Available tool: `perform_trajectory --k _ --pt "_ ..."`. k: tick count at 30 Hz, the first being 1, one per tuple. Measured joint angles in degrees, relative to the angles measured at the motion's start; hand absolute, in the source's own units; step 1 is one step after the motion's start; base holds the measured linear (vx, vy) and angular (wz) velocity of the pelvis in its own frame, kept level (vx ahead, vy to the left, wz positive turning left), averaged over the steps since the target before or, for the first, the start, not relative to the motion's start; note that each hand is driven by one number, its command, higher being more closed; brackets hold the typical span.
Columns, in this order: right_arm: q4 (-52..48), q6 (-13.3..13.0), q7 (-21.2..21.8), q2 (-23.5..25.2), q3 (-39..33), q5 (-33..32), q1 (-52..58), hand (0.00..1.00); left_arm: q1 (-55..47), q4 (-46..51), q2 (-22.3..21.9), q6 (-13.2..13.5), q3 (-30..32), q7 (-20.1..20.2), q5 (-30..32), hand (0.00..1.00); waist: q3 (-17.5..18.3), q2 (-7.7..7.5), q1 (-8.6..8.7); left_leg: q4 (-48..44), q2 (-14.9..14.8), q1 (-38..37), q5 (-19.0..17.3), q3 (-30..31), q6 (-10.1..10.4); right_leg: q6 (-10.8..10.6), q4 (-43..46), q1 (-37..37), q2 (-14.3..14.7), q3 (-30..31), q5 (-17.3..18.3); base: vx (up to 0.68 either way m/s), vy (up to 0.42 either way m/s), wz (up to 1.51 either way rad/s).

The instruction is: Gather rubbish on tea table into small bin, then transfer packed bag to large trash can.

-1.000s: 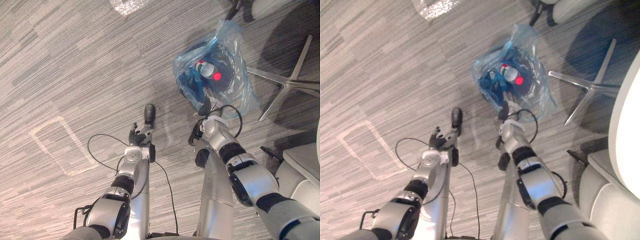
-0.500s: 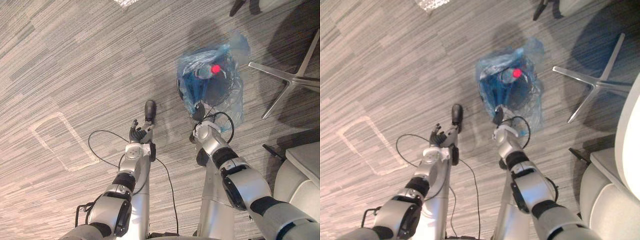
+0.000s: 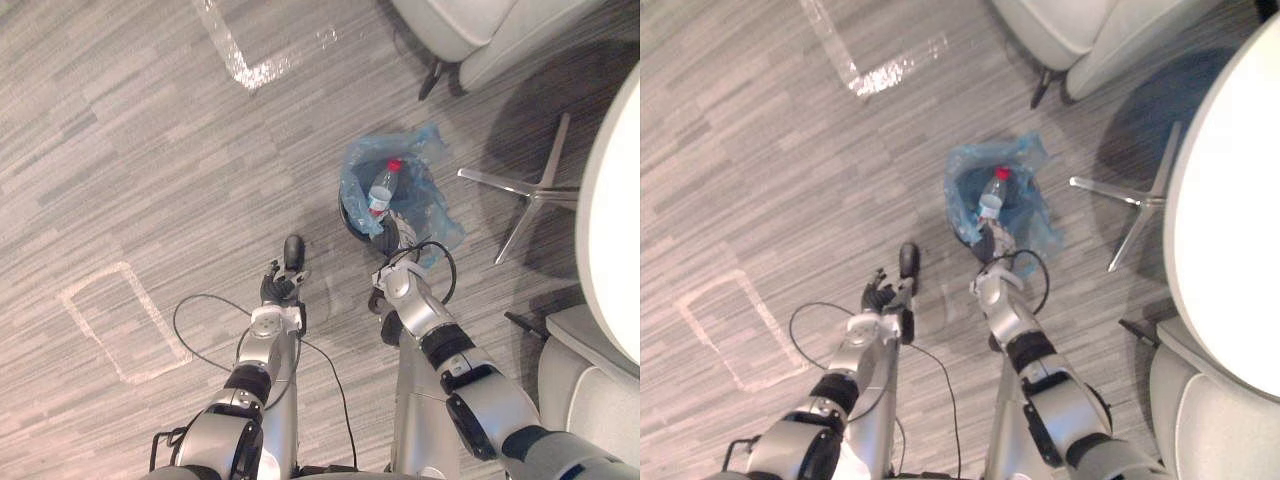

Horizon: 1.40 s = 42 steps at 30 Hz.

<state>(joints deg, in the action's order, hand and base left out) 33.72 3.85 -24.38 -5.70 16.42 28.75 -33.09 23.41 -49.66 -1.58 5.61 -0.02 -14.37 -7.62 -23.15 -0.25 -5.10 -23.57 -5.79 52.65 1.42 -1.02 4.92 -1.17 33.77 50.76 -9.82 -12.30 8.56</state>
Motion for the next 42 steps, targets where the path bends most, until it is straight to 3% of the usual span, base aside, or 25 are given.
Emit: perform_trajectory --k 9,10,13,17,23,29,30,33,34,35,39,42 --pt "-15.24 -0.99 3.38 1.19 4.16 -2.34 13.16 1.0 -6.65 0.75 0.93 -1.17 -2.41 0.99 3.09 0.0 2.95 -3.7 1.15 7.49 -0.75 -18.17 0.03 -1.65 0.55 -0.04 -9.0 -18.05 1.67 -0.32 -1.26 0.1 -0.023 -0.1" --pt "-16.29 -1.36 4.47 1.24 5.07 -2.37 16.01 1.0 -8.59 0.44 1.07 -1.45 -4.0 1.14 3.77 0.0 5.47 -4.73 1.61 9.94 -0.76 -21.36 0.25 -1.83 0.75 -0.42 -11.76 -21.11 2.06 -0.23 -1.8 0.14 -0.013 -0.09" --pt "-17.64 -2.81 6.71 1.31 5.72 -2.4 20.69 1.0 -10.71 -3.46 2.32 -2.12 -6.79 1.79 5.39 0.0 9.53 -5.4 1.99 16.36 -0.63 -29.13 1.48 -2.64 0.92 -1.12 -18.89 -28.63 3.12 0.22 -3.68 0.19 0.0 -0.15" --pt "-17.58 -4.16 9.91 1.14 5.7 -2.53 23.27 1.0 -12.95 -4.51 3.98 -2.68 -7.99 2.33 6.43 0.0 13.74 -5.04 2.59 19.48 -0.27 -34.98 1.63 -3.26 0.94 -1.76 -25.55 -35.72 4.06 0.58 -5.65 0.15 0.015 -0.11" --pt "-17.82 -5.47 12.46 0.82 5.26 -4.3 25.41 1.0 -13.86 -1.93 5.71 -2.74 -10.39 2.33 6.44 0.0 16.64 -4.0 3.07 23.15 0.2 -39.8 2.75 -3.23 0.99 -2.0 -30.6 -41.06 4.5 0.6 -7.63 0.03 0.005 -0.01" --pt "-21.81 -6.28 14.88 -1.9 5.94 -7.22 25.51 1.0 -18.32 14.47 9.05 -1.28 -13.58 2.7 6.57 0.0 18.17 -2.86 3.21 27.44 0.67 -43.06 4.95 -3.21 0.52 -2.35 -32.57 -42.94 4.54 1.06 -9.37 -0.06 0.027 -0.04" --pt "-21.85 -6.82 15.22 -2.9 5.91 -8.81 25.03 1.0 -20.6 17.39 11.05 -0.15 -13.23 5.53 3.14 0.0 18.75 -2.82 3.2 27.53 0.78 -43.15 4.96 -3.34 0.5 -2.5 -33.2 -43.08 4.51 1.45 -9.67 -0.06 0.035 -0.1" --pt "-22.19 -7.34 15.92 -6.18 6.44 -11.57 23.99 1.0 -22.51 20.27 14.48 0.13 -14.48 6.86 6.8 0.0 18.95 -2.22 2.59 29.44 0.82 -44.61 4.92 -3.54 0.65 -3.12 -34.41 -43.98 4.49 1.97 -10.26 -0.05 0.035 -0.1" --pt "-26.73 -8.58 16.74 -8.37 7.32 -14.2 23.9 1.0 -22.93 26.53 15.6 2.09 -14.88 6.77 9.18 0.0 19.8 -1.41 2.39 29.45 0.84 -44.97 5.23 -3.92 0.8 -2.73 -35.49 -44.53 4.41 2.55 -11.4 -0.02 0.043 -0.1" --pt "-27.5 -9.31 16.74 -8.36 7.4 -14.57 23.71 1.0 -22.87 26.74 15.68 2.83 -15.29 6.77 9.87 0.0 20.11 -1.32 2.57 29.45 0.88 -45.13 5.58 -3.97 0.32 -2.73 -36.11 -44.96 4.47 2.62 -11.71 0.0 0.04 -0.16" --pt "-28.19 -10.05 16.75 -9.16 7.43 -15.35 21.07 1.0 -22.9 27.12 15.91 2.86 -18.05 6.87 10.48 0.0 20.58 -1.28 3.22 29.45 0.84 -45.43 5.59 -4.65 0.31 -2.57 -36.35 -44.95 4.78 3.39 -11.92 0.02 0.009 -0.11" --pt "-29.29 -10.12 17.42 -11.92 7.62 -17.98 19.86 1.0 -22.89 33.95 18.71 3.0 -19.73 6.94 14.77 0.0 20.6 -1.29 3.34 29.45 0.71 -46.23 5.58 -4.79 0.32 -2.47 -37.06 -45.96 5.01 3.5 -12.31 0.0 0.0 -0.01"
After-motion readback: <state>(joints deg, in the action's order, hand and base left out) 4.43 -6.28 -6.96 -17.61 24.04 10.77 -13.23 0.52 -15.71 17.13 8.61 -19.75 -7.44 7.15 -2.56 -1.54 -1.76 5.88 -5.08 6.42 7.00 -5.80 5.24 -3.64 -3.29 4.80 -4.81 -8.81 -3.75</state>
